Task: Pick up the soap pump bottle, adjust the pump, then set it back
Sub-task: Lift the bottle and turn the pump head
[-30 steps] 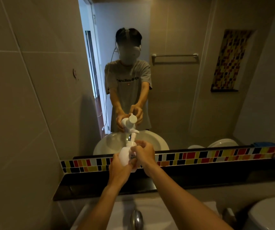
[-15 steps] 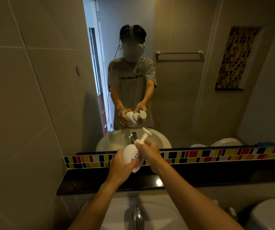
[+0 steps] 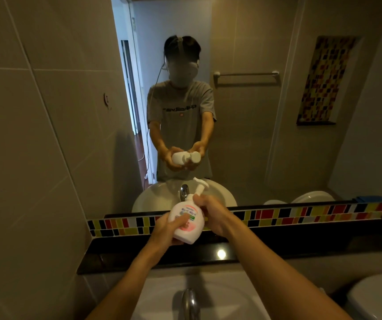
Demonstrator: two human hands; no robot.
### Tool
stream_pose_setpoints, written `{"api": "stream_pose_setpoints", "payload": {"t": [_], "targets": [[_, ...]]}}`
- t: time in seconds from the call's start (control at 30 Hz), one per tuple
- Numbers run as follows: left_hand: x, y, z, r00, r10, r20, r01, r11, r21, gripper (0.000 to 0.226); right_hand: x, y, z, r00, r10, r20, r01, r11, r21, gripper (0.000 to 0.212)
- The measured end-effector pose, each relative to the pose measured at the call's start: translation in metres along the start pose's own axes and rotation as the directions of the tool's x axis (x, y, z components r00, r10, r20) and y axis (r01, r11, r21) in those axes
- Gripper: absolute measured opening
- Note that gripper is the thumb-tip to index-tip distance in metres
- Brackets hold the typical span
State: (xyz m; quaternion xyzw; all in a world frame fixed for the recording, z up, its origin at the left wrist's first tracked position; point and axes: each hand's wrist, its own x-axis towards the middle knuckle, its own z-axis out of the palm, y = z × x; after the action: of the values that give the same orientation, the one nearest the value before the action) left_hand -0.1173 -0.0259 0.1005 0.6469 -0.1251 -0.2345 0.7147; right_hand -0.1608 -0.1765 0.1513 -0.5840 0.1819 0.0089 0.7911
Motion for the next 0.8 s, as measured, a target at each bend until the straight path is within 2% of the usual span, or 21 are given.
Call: {"api": "stream_pose_setpoints", "payload": {"t": [0.03, 0.1, 0.17, 0.23, 0.3, 0.4, 0.47, 0.53, 0.6, 0.63, 0.73, 0.8], "targets": [[0.001, -0.003, 0.001, 0.994, 0.100, -0.036, -0.092, 0.982, 0.165, 0.051, 0.001, 0.001, 0.001, 0.998, -0.011, -0.066, 0.006, 0.997, -0.082, 0.031], [0.002, -0.010, 0.002, 0.967, 0.244, -0.075, -0.200, 0.906, 0.372, 0.043, 0.003, 0.005, 0.003, 0.990, -0.044, -0.133, 0.022, 0.986, -0.164, 0.028], [0.001, -0.014, 0.001, 0.957, 0.280, -0.072, -0.226, 0.881, 0.415, 0.046, 0.002, 0.006, 0.001, 0.989, -0.075, -0.128, 0.048, 0.979, -0.196, 0.026], [0.001, -0.014, 0.001, 0.984, 0.166, -0.060, -0.153, 0.972, 0.179, 0.054, 0.000, 0.004, -0.002, 0.998, -0.048, -0.042, 0.042, 0.990, -0.134, 0.027], [0.003, -0.013, -0.002, 0.999, 0.043, -0.012, -0.044, 0.997, -0.062, 0.065, -0.004, 0.005, -0.005, 0.999, -0.018, 0.036, 0.020, 0.999, -0.046, 0.033], [0.006, -0.013, -0.002, 0.999, 0.032, -0.001, -0.032, 0.981, -0.189, 0.069, -0.007, 0.007, -0.002, 0.996, -0.027, 0.089, 0.019, 0.996, 0.083, 0.038], [0.003, -0.012, 0.004, 0.997, 0.066, -0.044, -0.074, 0.976, -0.203, 0.067, -0.007, 0.007, 0.004, 0.998, -0.032, 0.058, 0.022, 0.987, 0.158, 0.034], [0.001, -0.011, 0.010, 0.975, 0.182, -0.131, -0.184, 0.983, -0.003, 0.058, -0.004, 0.007, 0.011, 0.997, -0.051, -0.064, 0.057, 0.995, 0.085, 0.032], [-0.001, -0.014, 0.013, 0.926, 0.345, -0.156, -0.285, 0.906, 0.313, 0.058, 0.000, 0.012, 0.016, 0.971, -0.075, -0.229, 0.075, 0.997, -0.009, 0.030], [-0.003, -0.015, 0.015, 0.905, 0.398, -0.147, -0.313, 0.860, 0.403, 0.060, 0.002, 0.014, 0.018, 0.952, -0.076, -0.296, 0.076, 0.997, -0.014, 0.031], [-0.005, -0.016, 0.018, 0.876, 0.464, -0.134, -0.346, 0.797, 0.494, 0.066, 0.006, 0.020, 0.022, 0.913, -0.081, -0.400, 0.096, 0.995, 0.017, 0.040], [-0.003, -0.015, 0.018, 0.884, 0.444, -0.149, -0.326, 0.812, 0.483, 0.067, 0.006, 0.020, 0.023, 0.909, -0.096, -0.405, 0.113, 0.993, 0.018, 0.036]]}}
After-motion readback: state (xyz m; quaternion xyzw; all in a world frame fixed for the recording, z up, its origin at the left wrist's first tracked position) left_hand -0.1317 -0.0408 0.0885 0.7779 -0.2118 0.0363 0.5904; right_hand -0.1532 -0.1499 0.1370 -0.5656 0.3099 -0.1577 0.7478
